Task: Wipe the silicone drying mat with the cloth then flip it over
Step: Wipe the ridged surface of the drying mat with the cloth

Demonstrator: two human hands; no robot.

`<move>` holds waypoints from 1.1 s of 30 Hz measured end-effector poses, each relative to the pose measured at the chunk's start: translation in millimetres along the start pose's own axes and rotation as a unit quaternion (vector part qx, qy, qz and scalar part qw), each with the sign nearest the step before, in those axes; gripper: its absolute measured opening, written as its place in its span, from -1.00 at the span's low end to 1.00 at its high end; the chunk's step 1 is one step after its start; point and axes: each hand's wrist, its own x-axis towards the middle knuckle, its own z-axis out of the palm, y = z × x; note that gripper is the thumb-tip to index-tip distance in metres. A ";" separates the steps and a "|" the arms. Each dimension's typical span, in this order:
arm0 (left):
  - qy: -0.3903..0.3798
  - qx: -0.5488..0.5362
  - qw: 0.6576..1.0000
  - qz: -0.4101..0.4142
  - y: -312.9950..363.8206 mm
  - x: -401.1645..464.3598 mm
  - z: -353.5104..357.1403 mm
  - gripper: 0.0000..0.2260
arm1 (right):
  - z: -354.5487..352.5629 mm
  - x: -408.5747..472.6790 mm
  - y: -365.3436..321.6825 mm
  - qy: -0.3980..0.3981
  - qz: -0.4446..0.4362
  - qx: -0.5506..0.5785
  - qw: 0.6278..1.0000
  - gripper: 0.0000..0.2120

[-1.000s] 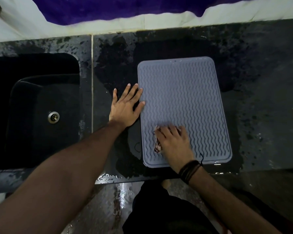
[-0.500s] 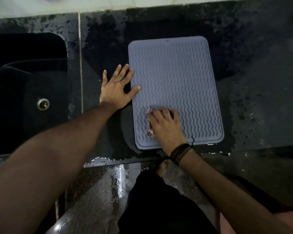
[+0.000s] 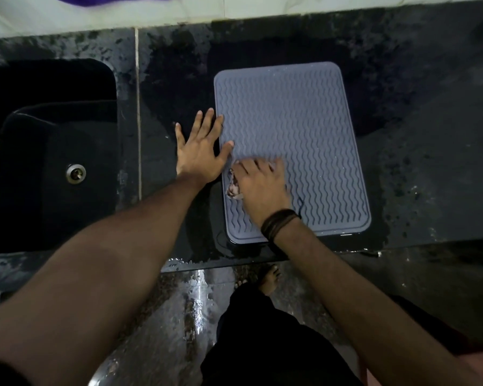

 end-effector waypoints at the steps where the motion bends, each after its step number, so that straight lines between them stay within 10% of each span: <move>1: 0.004 0.000 1.000 -0.002 -1.4 -0.4 0.2 -0.35 | 4.0 2.1 -2.7 -0.005 -0.008 -0.005 1.000 -0.41; 18: 0.008 -0.001 1.000 -0.005 1.3 -1.3 -0.7 -0.36 | 7.5 -36.3 -4.8 0.057 0.000 0.064 0.996 -0.51; 33: -0.001 0.005 1.000 -0.020 1.2 -1.5 -0.1 -0.37 | 34.5 -99.3 -7.9 -0.043 -0.075 0.026 0.996 -0.55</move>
